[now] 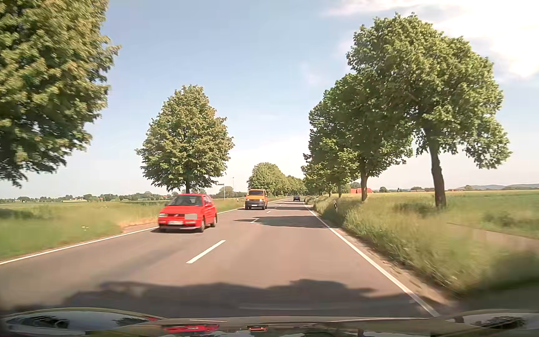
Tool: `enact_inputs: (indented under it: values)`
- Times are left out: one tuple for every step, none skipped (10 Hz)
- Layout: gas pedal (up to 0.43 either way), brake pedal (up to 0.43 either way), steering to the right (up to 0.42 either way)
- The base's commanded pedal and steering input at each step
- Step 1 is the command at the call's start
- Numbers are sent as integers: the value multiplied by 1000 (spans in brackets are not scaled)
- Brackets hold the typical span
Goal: Follow the waypoints while adhering to traffic rules and regulations
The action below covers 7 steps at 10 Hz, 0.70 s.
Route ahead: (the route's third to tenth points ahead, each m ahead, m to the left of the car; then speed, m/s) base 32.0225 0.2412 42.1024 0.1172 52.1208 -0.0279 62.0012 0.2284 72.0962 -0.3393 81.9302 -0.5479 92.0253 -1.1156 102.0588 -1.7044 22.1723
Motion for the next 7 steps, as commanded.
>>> enact_inputs:
  values:
    - [220,0,2]
    - [220,0,2]
    - [220,0,2]
    - [220,0,1]
    - [220,0,1]
    - [220,0,1]
    - [220,0,1]
